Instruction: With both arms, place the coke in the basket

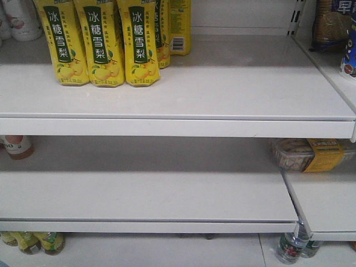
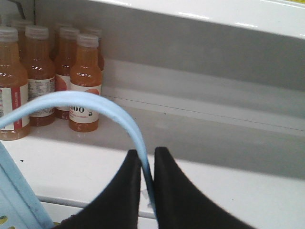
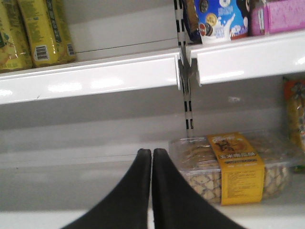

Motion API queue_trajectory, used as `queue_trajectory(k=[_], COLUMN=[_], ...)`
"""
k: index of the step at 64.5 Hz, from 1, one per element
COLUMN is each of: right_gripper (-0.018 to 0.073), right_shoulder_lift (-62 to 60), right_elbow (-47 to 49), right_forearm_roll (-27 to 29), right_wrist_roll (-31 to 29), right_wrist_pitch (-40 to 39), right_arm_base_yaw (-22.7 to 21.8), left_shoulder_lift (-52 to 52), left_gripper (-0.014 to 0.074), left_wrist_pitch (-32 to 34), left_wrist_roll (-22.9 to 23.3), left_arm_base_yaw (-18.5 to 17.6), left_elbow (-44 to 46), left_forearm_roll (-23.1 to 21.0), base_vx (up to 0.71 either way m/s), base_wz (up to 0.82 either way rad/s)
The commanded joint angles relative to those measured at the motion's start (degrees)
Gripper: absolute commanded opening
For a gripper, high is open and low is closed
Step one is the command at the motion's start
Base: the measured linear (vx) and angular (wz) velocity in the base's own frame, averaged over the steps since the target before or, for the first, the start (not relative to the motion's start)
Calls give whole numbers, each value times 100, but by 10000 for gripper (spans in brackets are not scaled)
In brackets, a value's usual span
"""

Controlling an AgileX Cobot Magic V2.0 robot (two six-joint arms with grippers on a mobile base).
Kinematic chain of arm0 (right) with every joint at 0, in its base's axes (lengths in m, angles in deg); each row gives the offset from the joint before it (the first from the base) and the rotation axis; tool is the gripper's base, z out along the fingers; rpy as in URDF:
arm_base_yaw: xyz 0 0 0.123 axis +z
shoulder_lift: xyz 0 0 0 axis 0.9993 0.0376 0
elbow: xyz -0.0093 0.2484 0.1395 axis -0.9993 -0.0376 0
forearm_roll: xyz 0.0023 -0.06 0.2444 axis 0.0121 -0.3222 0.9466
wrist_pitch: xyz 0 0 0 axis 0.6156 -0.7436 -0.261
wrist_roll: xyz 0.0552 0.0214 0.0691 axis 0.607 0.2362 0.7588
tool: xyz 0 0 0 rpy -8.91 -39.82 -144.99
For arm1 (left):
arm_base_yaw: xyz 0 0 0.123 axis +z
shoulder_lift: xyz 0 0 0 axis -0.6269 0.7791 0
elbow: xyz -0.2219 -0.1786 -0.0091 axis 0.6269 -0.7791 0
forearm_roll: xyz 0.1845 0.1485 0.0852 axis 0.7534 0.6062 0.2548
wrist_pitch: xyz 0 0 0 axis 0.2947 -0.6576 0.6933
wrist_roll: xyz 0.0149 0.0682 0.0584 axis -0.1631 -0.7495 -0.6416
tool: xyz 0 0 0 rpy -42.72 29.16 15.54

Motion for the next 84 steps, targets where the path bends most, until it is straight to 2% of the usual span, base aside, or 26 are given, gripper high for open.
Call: queue_trajectory(k=[1,29,40,62,84], right_gripper=[-5,-5,-5,-5,-5], right_shoulder_lift=[-106,-106,-106,-106,-106], right_elbow=[-68,-68,-68,-68,-62], right_forearm_roll=[-97,-291,-229,-63,-69], right_wrist_roll=[-357,-345,-135,-134,-185], right_wrist_pitch=[-384,-214,-220,-769,-774], right_arm_base_yaw=[-40,-40,-40,-40,-40], left_shoulder_lift=[-119,-119,-119,-119,-119], left_gripper=[-6,-6,-6,-6,-6], left_wrist_pitch=[920,920,920,920,920], left_wrist_roll=[-198,-198,-198,-198,-198], left_arm_base_yaw=[9,9,9,9,9], left_elbow=[32,32,32,32,32], left_forearm_roll=[235,235,235,235,235], base_vx=[0,0,0,0,0], base_wz=[0,0,0,0,0])
